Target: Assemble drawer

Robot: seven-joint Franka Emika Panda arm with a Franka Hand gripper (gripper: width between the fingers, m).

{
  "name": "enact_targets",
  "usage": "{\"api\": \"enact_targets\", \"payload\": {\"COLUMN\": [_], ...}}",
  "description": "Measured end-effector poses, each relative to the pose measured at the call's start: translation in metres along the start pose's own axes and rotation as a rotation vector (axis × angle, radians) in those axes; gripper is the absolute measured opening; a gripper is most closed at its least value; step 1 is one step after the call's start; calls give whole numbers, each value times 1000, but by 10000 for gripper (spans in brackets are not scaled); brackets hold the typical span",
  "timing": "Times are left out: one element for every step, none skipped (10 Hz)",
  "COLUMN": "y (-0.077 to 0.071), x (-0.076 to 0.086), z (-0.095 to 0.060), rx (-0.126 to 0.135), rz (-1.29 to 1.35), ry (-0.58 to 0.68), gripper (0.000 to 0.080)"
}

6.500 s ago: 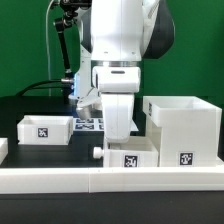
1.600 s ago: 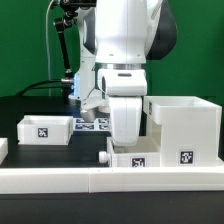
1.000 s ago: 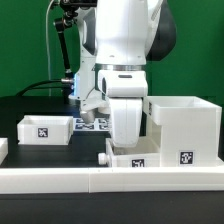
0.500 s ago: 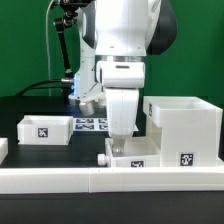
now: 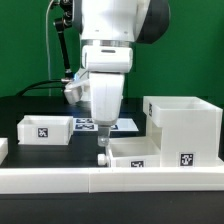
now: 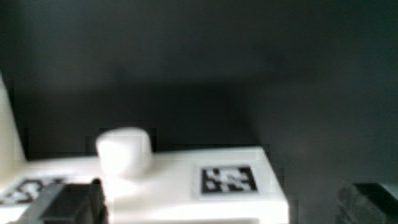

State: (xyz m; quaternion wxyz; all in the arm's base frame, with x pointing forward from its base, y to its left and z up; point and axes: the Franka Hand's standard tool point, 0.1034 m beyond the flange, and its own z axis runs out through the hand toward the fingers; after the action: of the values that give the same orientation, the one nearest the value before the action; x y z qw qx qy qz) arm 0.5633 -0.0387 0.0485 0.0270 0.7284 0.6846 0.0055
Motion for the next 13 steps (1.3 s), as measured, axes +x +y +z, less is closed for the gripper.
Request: {"api": "enact_targets", "payload": {"y": [4, 4, 3, 3, 3, 9, 15, 17, 18, 20, 20, 21, 21], "x": [-11, -10, -13, -14, -16, -31, -39, -42, -43, -42, -46, -40, -29], "z": [-3, -2, -2, -1, 1, 10, 15, 21, 28, 31, 31, 30, 31], "rx": [3, 1, 3, 3, 6, 8, 3, 3, 8, 13, 18, 18, 23], "rz": [16, 21, 7, 12, -6, -63, -60, -80, -77, -79, -80, -52, -50], "ry": [-7, -6, -4, -5, -1, 47, 78, 103, 159, 192, 224, 233, 239], "gripper": [649, 649, 649, 649, 649, 649, 649, 649, 649, 649, 649, 649, 649]}}
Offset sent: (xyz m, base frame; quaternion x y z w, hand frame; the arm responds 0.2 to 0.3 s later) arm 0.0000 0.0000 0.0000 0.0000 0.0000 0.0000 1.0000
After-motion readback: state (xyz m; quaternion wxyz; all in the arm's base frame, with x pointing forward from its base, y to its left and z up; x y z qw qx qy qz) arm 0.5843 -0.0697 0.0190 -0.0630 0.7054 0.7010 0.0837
